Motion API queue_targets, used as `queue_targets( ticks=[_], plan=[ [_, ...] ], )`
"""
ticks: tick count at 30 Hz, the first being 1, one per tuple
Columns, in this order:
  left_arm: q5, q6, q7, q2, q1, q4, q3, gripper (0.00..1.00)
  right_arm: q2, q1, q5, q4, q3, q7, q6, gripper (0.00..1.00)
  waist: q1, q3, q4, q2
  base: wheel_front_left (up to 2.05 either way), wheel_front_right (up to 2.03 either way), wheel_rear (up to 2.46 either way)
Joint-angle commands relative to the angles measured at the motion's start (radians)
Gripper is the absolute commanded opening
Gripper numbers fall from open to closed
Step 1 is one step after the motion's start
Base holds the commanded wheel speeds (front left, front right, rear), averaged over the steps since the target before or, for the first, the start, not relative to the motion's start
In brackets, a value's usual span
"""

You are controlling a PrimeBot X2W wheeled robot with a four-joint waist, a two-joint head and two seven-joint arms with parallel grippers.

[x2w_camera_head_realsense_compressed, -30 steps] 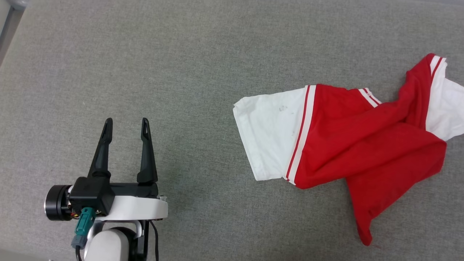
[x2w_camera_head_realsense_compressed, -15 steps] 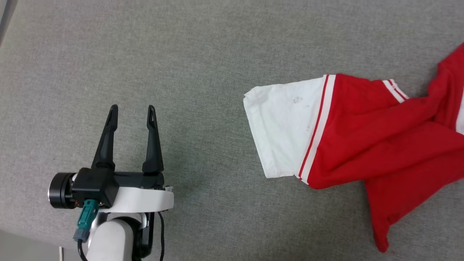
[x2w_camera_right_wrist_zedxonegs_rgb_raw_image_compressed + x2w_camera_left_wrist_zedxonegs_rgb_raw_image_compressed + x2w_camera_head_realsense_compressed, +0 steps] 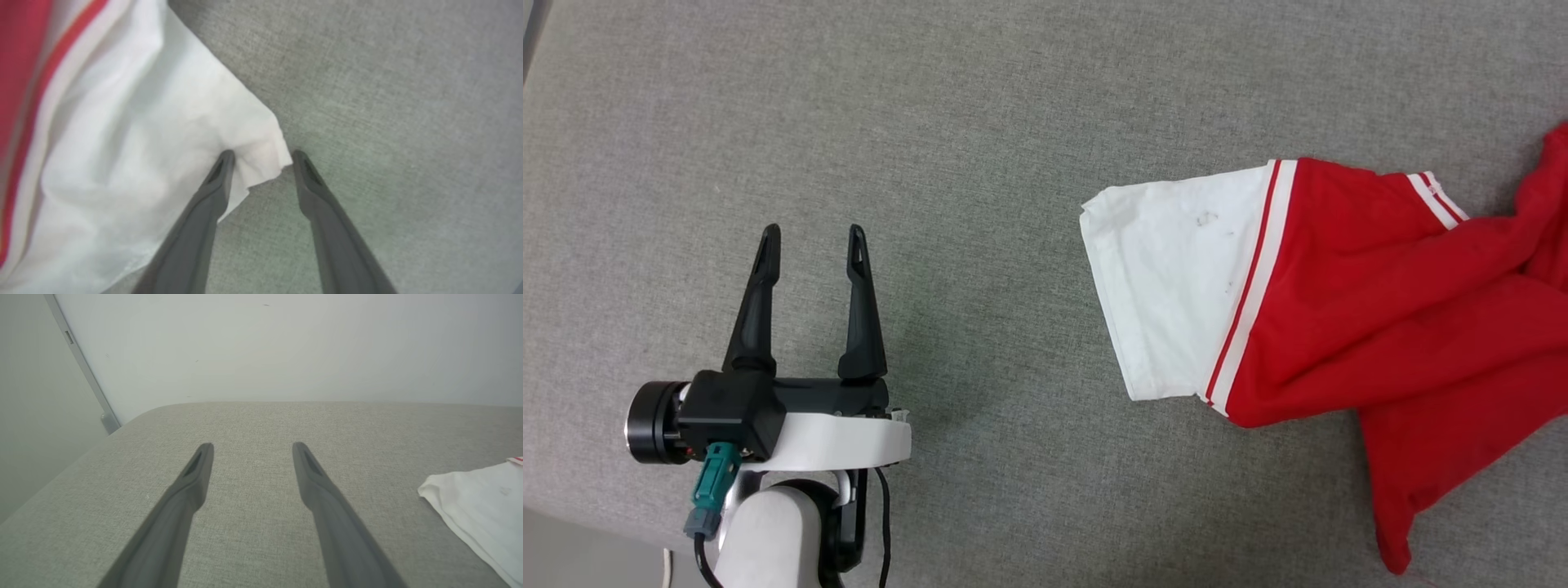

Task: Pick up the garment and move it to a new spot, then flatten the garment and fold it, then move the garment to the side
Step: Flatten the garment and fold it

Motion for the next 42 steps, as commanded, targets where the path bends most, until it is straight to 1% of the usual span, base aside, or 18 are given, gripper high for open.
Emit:
queue_targets(
  ticks=[1,4,8,12,15,21,25,27,30,33,36,39,42],
  plan=[
    [0.006,0.001,-0.002,-0.001,-0.010,0.001,0.002,1.00,0.049,0.068,0.014,0.026,0.040,0.002,0.003,0.00,0.0001,-0.005,-0.003,0.0000,0.00,0.00,0.00],
    [0.009,-0.003,-0.002,-0.001,-0.009,0.008,0.007,1.00,0.053,0.036,0.019,0.032,-0.011,-0.071,0.002,0.00,0.0001,-0.021,-0.011,0.0000,0.00,0.00,0.00],
    [0.016,-0.010,-0.002,-0.001,0.012,0.016,0.020,1.00,0.053,0.024,0.015,0.008,-0.040,-0.171,0.001,0.00,0.0001,-0.066,-0.025,0.0000,0.00,0.00,0.00],
    [0.025,-0.014,-0.002,-0.001,0.042,0.024,0.036,1.00,0.038,0.063,0.026,-0.021,-0.053,-0.256,0.001,0.00,0.0001,-0.131,-0.045,0.0000,0.00,0.00,0.00],
    [0.029,-0.021,-0.002,-0.001,0.068,0.030,0.050,1.00,0.021,0.114,0.038,-0.062,-0.068,-0.309,0.001,0.00,0.0001,-0.177,-0.060,0.0000,0.00,0.00,0.00],
    [0.036,-0.039,-0.002,0.015,0.108,0.030,0.075,1.00,0.007,0.288,0.048,-0.163,-0.123,-0.387,0.001,0.00,0.0001,-0.262,-0.099,0.0000,0.00,0.00,0.00],
    [0.044,-0.060,-0.002,0.037,0.119,0.039,0.087,1.00,0.044,0.420,0.050,-0.214,-0.177,-0.426,0.001,0.00,0.0001,-0.309,-0.130,0.0000,0.00,0.00,0.00],
    [0.053,-0.076,-0.002,0.058,0.106,0.040,0.087,1.00,0.063,0.481,0.045,-0.234,-0.210,-0.444,0.001,0.00,0.0001,-0.326,-0.142,0.0000,0.00,0.00,0.00],
    [0.054,-0.113,-0.002,0.095,0.073,0.050,0.079,1.00,0.106,0.567,0.032,-0.260,-0.257,-0.471,0.001,0.00,0.0001,-0.349,-0.158,0.0000,0.00,0.00,0.00],
    [0.040,-0.154,-0.002,0.143,0.017,0.087,0.061,1.00,0.144,0.632,0.014,-0.277,-0.292,-0.492,0.001,0.00,0.0001,-0.363,-0.172,0.0000,0.00,0.00,0.00],
    [0.017,-0.178,0.027,0.196,-0.058,0.122,0.037,1.00,0.178,0.678,-0.002,-0.291,-0.311,-0.508,0.001,0.00,0.0001,-0.372,-0.188,0.0000,0.00,0.00,0.00],
    [-0.031,-0.191,0.094,0.251,-0.137,0.141,-0.008,1.00,0.207,0.704,-0.015,-0.303,-0.317,-0.518,0.001,0.00,0.0001,-0.374,-0.206,0.0000,0.00,0.00,0.00],
    [-0.119,-0.194,0.189,0.305,-0.218,0.152,-0.080,1.00,0.228,0.715,-0.024,-0.308,-0.317,-0.524,0.001,0.00,0.0001,-0.371,-0.222,0.0000,0.00,0.00,0.00]
  ],
)
